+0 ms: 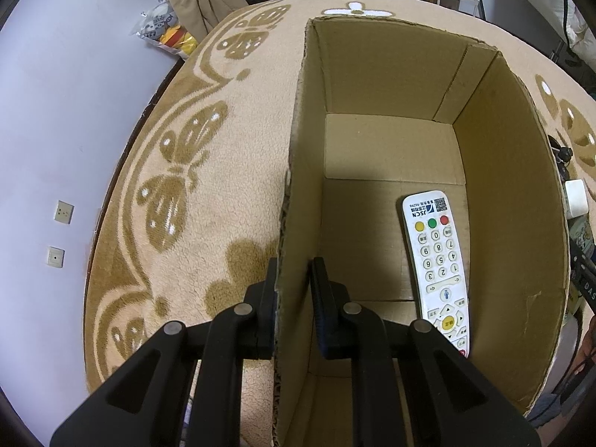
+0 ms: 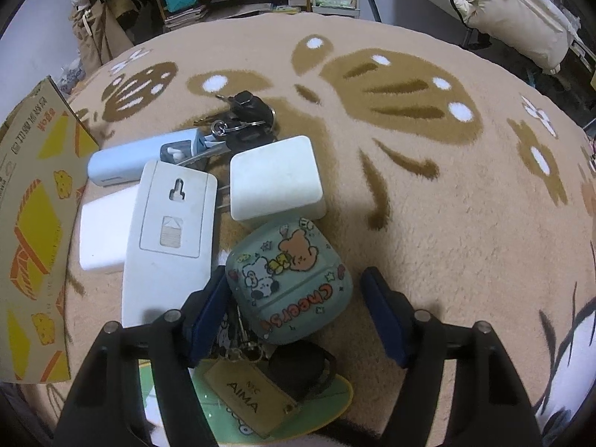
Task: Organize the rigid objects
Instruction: 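Grasp the teal cartoon coin pouch with the right tool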
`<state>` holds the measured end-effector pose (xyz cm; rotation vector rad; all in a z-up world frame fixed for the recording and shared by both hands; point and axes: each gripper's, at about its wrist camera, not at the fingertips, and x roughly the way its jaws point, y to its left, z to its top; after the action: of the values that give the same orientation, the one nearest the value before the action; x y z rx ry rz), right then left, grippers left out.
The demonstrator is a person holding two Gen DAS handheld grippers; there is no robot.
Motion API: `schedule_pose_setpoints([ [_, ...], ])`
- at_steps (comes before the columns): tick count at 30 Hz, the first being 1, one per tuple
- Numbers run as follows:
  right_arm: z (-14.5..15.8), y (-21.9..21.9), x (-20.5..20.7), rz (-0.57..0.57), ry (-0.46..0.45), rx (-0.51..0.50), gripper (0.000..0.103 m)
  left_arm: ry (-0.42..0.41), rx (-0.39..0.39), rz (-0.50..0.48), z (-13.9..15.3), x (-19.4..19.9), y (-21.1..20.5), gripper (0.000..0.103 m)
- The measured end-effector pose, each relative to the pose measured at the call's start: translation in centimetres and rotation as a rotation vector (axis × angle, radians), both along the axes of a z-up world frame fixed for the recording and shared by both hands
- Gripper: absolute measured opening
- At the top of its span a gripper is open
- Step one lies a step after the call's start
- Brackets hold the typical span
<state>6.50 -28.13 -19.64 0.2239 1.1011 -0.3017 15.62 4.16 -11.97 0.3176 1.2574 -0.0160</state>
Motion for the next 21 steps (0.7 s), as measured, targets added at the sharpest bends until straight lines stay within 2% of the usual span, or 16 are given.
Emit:
schedule_pose_setpoints([
  [5,0.5,-0.1,-0.1,-0.023,-0.014,0.001,0.066,0.0,0.0,0.002,0.0,0.0,0.1,0.016],
  [10,3.0,-0.8,-1.1,-0.045,-0.135,0.07,0.066,-0.004,0.02,-0.004,0.0,-0.1,-0.3,0.016],
  [15,5.0,0.4,-1.1,-0.001,-0.193,0.089,0.066,-0.002,0.017,0.003,-0.1,-0.1,-0.3,0.016],
  [21,7.8,3.5,-0.1,0.104,-0.261,0.089,0.066,-0.003,0.021,0.002,-0.1,-0.1,-0.3,0.016],
])
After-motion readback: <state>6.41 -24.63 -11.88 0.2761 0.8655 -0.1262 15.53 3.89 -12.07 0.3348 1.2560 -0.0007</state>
